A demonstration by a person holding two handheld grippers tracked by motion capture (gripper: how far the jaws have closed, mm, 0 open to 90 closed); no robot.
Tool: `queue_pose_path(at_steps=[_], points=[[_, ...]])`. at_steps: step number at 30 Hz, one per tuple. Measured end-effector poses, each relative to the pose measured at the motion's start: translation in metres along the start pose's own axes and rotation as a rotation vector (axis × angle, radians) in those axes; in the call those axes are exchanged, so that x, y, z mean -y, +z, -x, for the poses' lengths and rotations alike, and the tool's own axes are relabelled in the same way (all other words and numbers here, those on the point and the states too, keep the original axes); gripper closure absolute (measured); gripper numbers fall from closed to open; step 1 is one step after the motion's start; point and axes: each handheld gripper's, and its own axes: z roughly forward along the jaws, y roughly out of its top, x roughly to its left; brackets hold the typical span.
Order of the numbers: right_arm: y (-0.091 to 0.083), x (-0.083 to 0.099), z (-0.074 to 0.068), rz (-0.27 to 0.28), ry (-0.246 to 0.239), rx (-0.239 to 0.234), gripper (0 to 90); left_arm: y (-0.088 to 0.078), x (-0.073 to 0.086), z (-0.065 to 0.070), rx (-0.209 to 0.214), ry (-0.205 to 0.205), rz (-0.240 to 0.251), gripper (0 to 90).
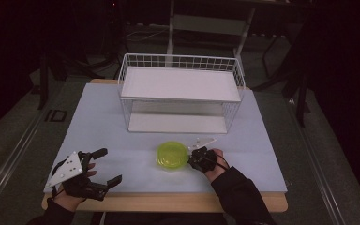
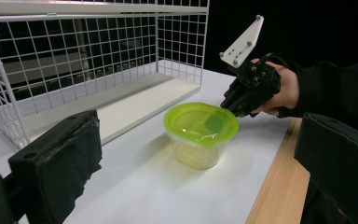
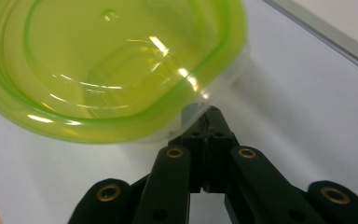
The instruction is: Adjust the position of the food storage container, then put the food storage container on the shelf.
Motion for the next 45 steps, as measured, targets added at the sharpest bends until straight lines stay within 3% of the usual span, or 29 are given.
queue_pose_path(at_steps=[3,8,11,14,16,17,19,20,21,23,24,27,31,34,36,39,42,45], points=[[-0.011,0.003,0.004,0.012,0.0,0.036,86.9,0.001,0.0,0.0,0.005,-0.003,-0.003,1.3],[-0.024,0.006,0.007,0.034,0.01,0.04,80.8,0.004,0.001,0.001,-0.004,0.009,-0.03,1.4],[-0.035,0.006,0.005,0.065,-0.01,0.054,68.7,0.005,0.002,0.002,-0.005,0.014,-0.021,1.3],[-0.044,0.005,0.003,0.095,-0.009,0.056,49.4,0.007,0.001,0.003,0.002,0.001,-0.007,1.3],[-0.047,0.006,0.002,0.104,-0.011,0.058,45.6,0.008,0.001,0.003,0.005,-0.007,-0.017,1.4],[-0.049,0.007,0.001,0.123,-0.013,0.062,39.6,0.011,0.001,0.004,-0.003,-0.008,-0.045,1.4],[-0.057,0.008,-0.003,0.176,-0.012,0.045,17.1,0.014,0.0,0.005,0.008,-0.021,-0.061,1.3],[-0.057,0.008,-0.003,0.176,-0.012,0.045,17.1,0.015,-0.001,0.006,0.014,-0.029,-0.063,1.3],[-0.061,0.008,-0.005,0.198,-0.012,0.057,11.5,0.017,-0.002,0.007,0.016,-0.046,-0.062,1.3],[-0.061,0.008,-0.005,0.198,-0.012,0.057,11.5,0.018,-0.003,0.007,0.019,-0.052,-0.061,1.4],[-0.068,0.007,-0.005,0.235,-0.01,0.063,10.8,0.023,-0.007,0.007,0.01,-0.06,-0.054,1.3],[-0.072,0.005,-0.003,0.255,0.005,0.05,10.8,0.028,-0.009,0.007,0.002,-0.06,-0.055,1.4],[-0.076,0.002,0.001,0.273,0.014,0.041,14.3,0.036,-0.007,0.005,0.006,-0.07,-0.091,1.4],[-0.079,-0.003,0.003,0.308,-0.038,0.033,14.2,0.045,-0.007,0.003,0.011,-0.08,-0.121,1.4],[-0.08,-0.006,0.002,0.302,-0.046,0.015,14.1,0.052,-0.009,0.002,0.017,-0.088,-0.136,1.4],[-0.083,-0.012,0.001,0.284,-0.016,-0.012,13.5,0.067,-0.019,0.001,0.034,-0.105,-0.152,1.4],[-0.086,-0.019,0.001,0.276,0.008,-0.014,12.0,0.073,-0.023,0.001,0.038,-0.119,-0.162,1.4],[-0.087,-0.022,0.0,0.299,-0.005,-0.017,10.9,0.083,-0.027,-0.001,0.032,-0.134,-0.176,1.4]])
